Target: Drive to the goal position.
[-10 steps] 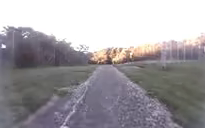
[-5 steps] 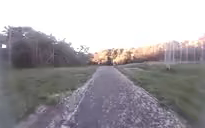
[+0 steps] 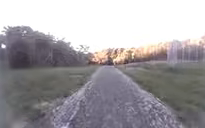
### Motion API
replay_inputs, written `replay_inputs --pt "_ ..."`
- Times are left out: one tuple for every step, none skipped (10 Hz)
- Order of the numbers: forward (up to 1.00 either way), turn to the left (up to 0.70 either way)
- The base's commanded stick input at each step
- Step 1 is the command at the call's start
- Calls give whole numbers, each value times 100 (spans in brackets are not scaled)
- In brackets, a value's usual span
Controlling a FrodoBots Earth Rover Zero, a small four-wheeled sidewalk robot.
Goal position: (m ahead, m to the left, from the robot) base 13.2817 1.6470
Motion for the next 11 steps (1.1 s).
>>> replay_inputs --pt "100 -40" --pt "100 -40" --pt "100 -30" --pt "100 -20" --pt "100 -2" --pt "100 -2" --pt "100 -2" --pt "100 -2" --pt "100 -2" --pt "100 -2" --pt "100 -2"
